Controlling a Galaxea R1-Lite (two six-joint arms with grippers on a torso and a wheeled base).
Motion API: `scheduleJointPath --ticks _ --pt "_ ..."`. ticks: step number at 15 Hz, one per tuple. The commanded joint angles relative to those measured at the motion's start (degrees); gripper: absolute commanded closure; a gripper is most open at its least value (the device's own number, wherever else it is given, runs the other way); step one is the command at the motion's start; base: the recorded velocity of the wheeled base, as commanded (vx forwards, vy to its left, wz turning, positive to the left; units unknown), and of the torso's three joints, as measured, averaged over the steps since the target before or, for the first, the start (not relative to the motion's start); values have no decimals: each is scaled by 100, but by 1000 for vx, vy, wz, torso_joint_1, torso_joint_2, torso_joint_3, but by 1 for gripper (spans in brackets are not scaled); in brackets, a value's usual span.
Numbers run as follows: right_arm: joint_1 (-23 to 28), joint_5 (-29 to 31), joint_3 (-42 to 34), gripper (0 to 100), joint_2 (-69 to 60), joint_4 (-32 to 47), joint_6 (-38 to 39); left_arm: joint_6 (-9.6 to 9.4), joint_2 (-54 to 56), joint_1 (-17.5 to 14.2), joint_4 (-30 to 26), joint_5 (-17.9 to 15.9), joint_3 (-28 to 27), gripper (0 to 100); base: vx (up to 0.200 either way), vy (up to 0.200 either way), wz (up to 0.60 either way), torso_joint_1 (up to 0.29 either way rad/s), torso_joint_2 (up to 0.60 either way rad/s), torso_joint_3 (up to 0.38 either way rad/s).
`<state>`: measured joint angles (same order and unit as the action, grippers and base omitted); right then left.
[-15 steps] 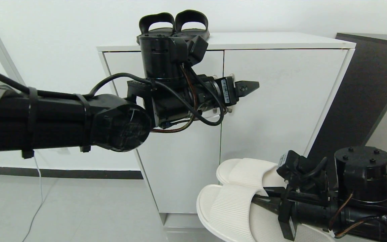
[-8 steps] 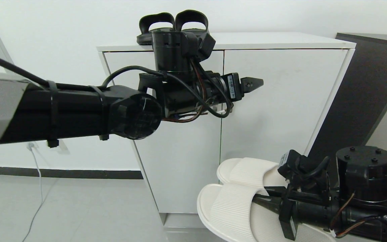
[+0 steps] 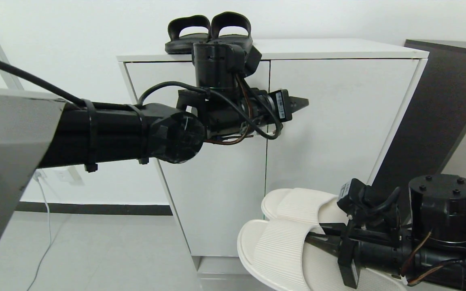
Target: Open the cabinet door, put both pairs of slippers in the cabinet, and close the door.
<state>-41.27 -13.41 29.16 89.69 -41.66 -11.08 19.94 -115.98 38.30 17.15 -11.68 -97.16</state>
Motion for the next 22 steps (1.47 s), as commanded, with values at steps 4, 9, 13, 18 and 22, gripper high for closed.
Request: scheduleJointPath --ticks 4,9,13,18,22 --pt "-57 -56 -183 100 -100 8 -17 115 278 37 51 -10 382 100 0 0 0 0 0 0" --pt "-250 -434 -455 100 -329 8 -34 115 1007 274 421 -10 1489 100 0 0 0 0 0 0" --pt "-435 -426 -604 100 -355 17 -34 97 1526 388 561 43 2122 100 0 0 0 0 0 0" --pt "-540 -417 -657 100 -382 17 -43 106 2211 336 588 -98 3019 100 0 0 0 0 0 0" --pt "-584 -399 -675 100 -382 17 -52 326 2009 -121 1036 -441 3019 100 0 0 0 0 0 0"
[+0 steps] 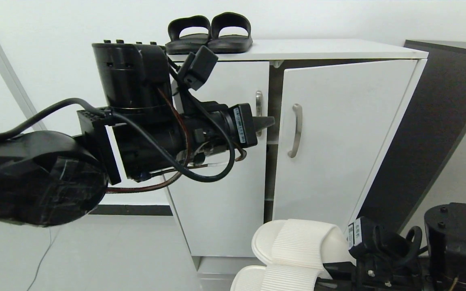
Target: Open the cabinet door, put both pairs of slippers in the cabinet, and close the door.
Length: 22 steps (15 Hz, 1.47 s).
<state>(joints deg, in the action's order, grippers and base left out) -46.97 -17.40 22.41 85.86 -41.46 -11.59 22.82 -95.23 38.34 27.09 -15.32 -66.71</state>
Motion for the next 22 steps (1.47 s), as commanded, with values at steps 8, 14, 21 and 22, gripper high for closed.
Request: scheduleJointPath --ticks 8,14,21,22 --pt "-146 -1 -105 100 27 -2 -18 65 -1402 -389 33 -480 -1450 100 0 0 0 0 0 0" --pt "-172 -9 -131 100 89 6 -185 56 -1569 -345 33 -445 -1565 100 -67 0 0 1 1 2" --pt "-225 -9 -149 100 107 6 -203 -23 -1129 376 262 -436 -1072 100 -200 0 0 5 2 3" --pt "-225 -9 -149 100 107 -2 -203 -32 -1120 350 262 -436 -1064 100 0 0 0 0 0 0"
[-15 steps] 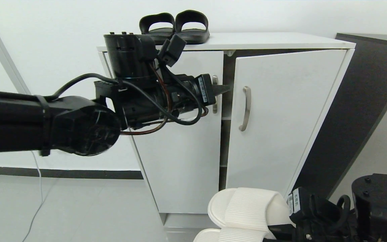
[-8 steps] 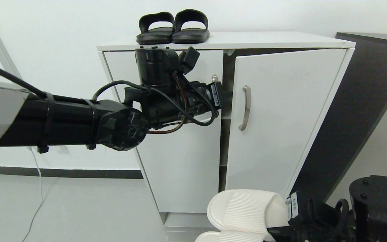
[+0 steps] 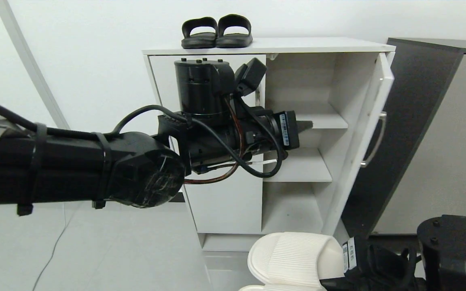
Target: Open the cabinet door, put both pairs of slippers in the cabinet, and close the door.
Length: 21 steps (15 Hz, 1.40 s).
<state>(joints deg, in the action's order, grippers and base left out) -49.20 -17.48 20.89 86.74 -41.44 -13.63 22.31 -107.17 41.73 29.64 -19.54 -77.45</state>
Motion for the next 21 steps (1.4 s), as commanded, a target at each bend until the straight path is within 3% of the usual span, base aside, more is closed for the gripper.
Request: scheduleJointPath --ticks 1,3,4,7,10,13,15,17,18,20,21 --pt "7 -1 11 100 19 -14 9 -104 126 -51 7 117 98 100 0 0 0 0 0 0" --pt "183 17 99 100 151 -22 71 -614 451 -156 16 653 582 100 0 0 0 0 0 0" --pt "403 8 196 100 212 -22 106 -728 847 -191 60 899 995 100 0 0 0 0 0 0" --pt "666 -1 292 100 300 -22 229 -877 2604 -394 16 1348 2489 100 0 0 0 0 0 0" --pt "807 17 380 100 318 -22 238 -1053 4371 -789 -626 2068 3649 100 0 0 0 0 0 0" --pt "965 25 495 100 397 -31 379 -1308 6894 -1949 -2498 2464 4598 100 0 0 0 0 0 0" --pt "965 52 512 100 423 -128 466 -1449 8080 -2538 -3517 2886 4783 100 0 0 0 0 0 0" --pt "965 342 530 100 432 -225 484 -1484 9012 -3127 -3930 3070 5178 100 0 0 0 0 0 0" --pt "965 412 538 100 432 -277 502 -1616 9425 -3338 -3939 3070 5495 100 0 0 0 0 0 0" --pt "965 439 574 100 467 -356 695 -2090 10066 -3619 -3930 3079 6127 100 0 0 0 0 0 0" --pt "965 483 609 100 564 -374 818 -2108 10269 -3821 -3886 3088 6488 100 0 0 0 0 0 0"
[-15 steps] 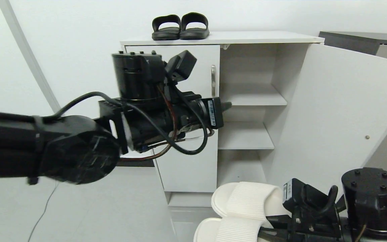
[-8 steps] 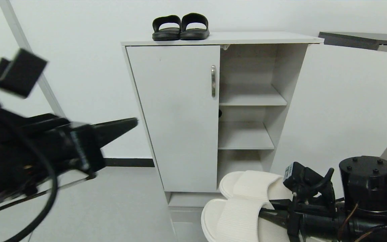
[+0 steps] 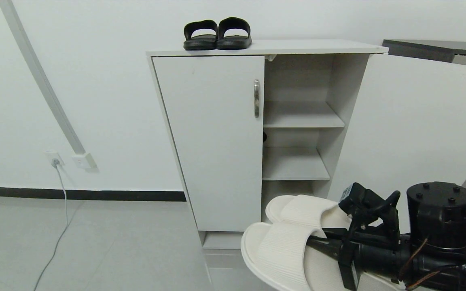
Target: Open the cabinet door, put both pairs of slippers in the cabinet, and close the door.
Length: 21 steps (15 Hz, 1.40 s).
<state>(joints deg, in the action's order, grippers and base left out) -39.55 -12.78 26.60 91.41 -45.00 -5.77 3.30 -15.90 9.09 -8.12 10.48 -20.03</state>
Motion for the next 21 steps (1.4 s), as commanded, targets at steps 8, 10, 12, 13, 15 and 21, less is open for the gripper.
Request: scheduleJointPath --ticks 8,10,12,13,15,21 --pt "-229 1163 135 100 800 -545 401 -357 1581 -901 794 -1066 1994 100 0 0 0 0 0 0" --pt "-704 2227 188 100 1231 -1134 981 -550 1581 -901 794 -1268 2003 100 0 0 0 0 0 0" --pt "-932 3580 574 100 1872 -1609 1262 -515 1581 -901 794 -1259 2003 100 0 0 0 0 0 0" --pt "-932 4301 917 100 2259 -1635 1499 -462 1581 -901 794 -1251 1994 100 0 0 0 0 0 0" --pt "-774 5162 1550 100 2944 -1618 1728 -462 1581 -901 794 -1251 2003 100 0 0 0 0 0 0" --pt "-475 5989 2297 100 3718 -1644 1816 -418 1581 -901 794 -1233 1994 100 0 0 0 0 0 0"
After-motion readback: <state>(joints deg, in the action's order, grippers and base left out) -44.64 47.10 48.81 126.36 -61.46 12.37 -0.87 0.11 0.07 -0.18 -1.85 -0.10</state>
